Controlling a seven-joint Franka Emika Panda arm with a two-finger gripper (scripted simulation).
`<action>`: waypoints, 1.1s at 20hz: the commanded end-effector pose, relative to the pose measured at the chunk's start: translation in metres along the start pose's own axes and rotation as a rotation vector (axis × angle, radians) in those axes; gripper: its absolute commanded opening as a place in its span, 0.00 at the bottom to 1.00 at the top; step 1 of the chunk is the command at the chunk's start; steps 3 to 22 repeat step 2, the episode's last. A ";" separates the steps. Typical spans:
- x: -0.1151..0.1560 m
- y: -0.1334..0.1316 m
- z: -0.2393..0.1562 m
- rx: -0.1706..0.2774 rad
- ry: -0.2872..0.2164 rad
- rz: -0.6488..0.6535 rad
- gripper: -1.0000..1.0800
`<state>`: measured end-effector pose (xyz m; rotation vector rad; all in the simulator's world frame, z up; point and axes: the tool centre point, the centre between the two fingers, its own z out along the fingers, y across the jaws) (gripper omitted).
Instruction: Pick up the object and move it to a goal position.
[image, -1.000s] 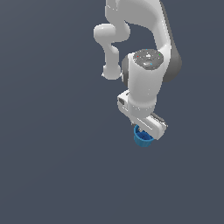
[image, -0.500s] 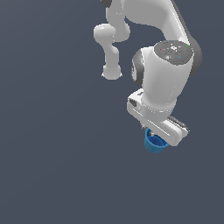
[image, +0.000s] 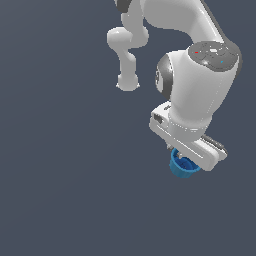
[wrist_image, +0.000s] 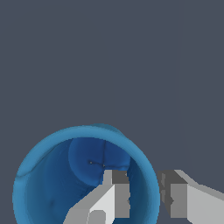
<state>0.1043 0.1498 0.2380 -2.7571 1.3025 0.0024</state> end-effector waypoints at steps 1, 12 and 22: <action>0.000 -0.002 -0.003 0.003 0.001 0.000 0.00; 0.001 -0.002 -0.003 0.003 0.001 0.000 0.00; 0.001 -0.002 -0.003 0.003 0.001 0.000 0.00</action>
